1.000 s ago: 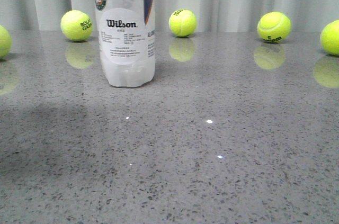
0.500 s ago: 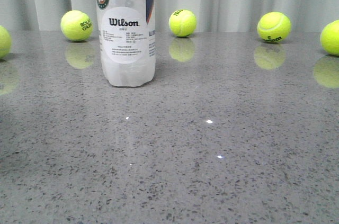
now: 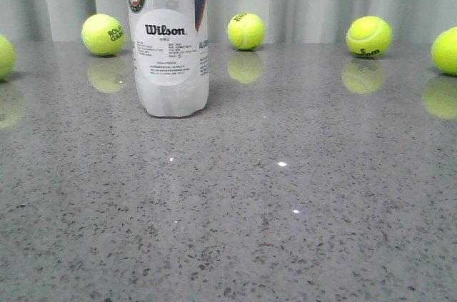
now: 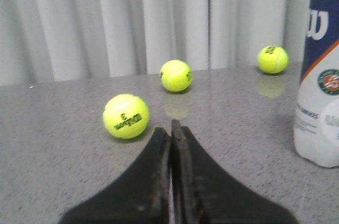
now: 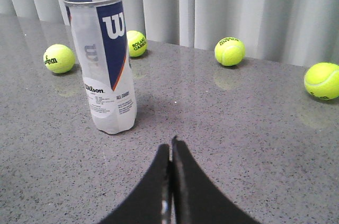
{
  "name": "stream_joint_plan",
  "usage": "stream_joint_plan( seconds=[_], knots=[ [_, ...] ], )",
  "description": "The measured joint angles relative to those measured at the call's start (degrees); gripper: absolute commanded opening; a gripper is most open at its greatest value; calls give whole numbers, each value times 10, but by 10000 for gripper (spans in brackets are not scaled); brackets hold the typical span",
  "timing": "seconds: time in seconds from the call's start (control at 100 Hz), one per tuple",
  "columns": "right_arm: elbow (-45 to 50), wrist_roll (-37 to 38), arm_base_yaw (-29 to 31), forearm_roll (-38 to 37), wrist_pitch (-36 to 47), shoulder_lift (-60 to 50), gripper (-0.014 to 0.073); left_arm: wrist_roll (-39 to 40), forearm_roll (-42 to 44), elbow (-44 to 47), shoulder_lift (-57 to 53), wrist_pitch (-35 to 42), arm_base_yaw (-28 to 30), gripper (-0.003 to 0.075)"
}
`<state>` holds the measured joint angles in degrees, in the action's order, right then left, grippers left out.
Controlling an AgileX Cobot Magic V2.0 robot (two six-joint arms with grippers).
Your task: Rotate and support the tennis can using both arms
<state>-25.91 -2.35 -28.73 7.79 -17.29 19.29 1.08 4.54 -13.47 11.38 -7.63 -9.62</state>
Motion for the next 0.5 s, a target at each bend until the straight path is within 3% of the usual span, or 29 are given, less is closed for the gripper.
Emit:
stream_joint_plan(
  seconds=[0.29, 0.5],
  knots=[
    [0, 0, 0, 0, 0, 0, -61, 28, -7, 135, -109, 28, 66, -18],
    [0, 0, 0, 0, -1, -1, -61, 28, -8, 136, -117, 30, 68, -19]
  ],
)
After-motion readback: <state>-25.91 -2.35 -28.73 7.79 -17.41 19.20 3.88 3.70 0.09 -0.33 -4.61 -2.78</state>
